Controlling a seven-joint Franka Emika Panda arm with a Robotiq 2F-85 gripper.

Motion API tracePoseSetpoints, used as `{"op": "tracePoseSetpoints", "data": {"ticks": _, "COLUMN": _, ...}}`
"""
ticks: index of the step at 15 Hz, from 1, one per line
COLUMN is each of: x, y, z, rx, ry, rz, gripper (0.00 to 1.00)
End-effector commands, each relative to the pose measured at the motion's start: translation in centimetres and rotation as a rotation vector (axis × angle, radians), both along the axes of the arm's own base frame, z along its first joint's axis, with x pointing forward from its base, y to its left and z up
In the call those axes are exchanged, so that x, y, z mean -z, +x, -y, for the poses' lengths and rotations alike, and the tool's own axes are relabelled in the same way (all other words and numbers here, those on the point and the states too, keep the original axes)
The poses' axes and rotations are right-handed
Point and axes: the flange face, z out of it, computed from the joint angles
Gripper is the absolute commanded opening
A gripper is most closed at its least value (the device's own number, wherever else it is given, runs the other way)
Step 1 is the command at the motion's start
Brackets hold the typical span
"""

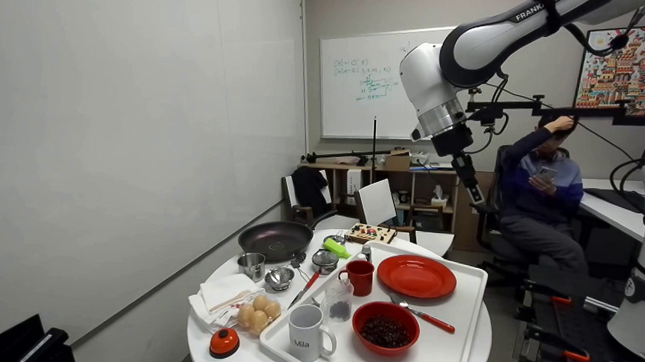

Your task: Put the orange cup on the orange plate

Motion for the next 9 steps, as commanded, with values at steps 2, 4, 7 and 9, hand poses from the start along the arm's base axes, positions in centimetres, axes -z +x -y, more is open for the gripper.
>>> {"op": "tracePoseSetpoints", "data": {"ticks": 2, "x": -0.3, "y": 0.7, "z": 2.2, "rx": 0.198, "ry": 0.035, "rz": 0.148, "gripper": 1.00}}
{"op": "tracePoseSetpoints", "data": {"ticks": 4, "x": 0.2, "y": 1.4, "z": 3.3, "rx": 0.267, "ry": 0.026, "rz": 0.229, "gripper": 1.00}}
{"op": "tracePoseSetpoints", "data": {"ticks": 7, "x": 1.4, "y": 2.8, "z": 4.9, "rx": 0.331, "ry": -0.032, "rz": 0.371, "gripper": 1.00}}
{"op": "tracePoseSetpoints", "data": {"ticks": 9, "x": 1.8, "y": 3.4, "z": 5.7, "rx": 0.377, "ry": -0.066, "rz": 0.461, "gripper": 1.00}}
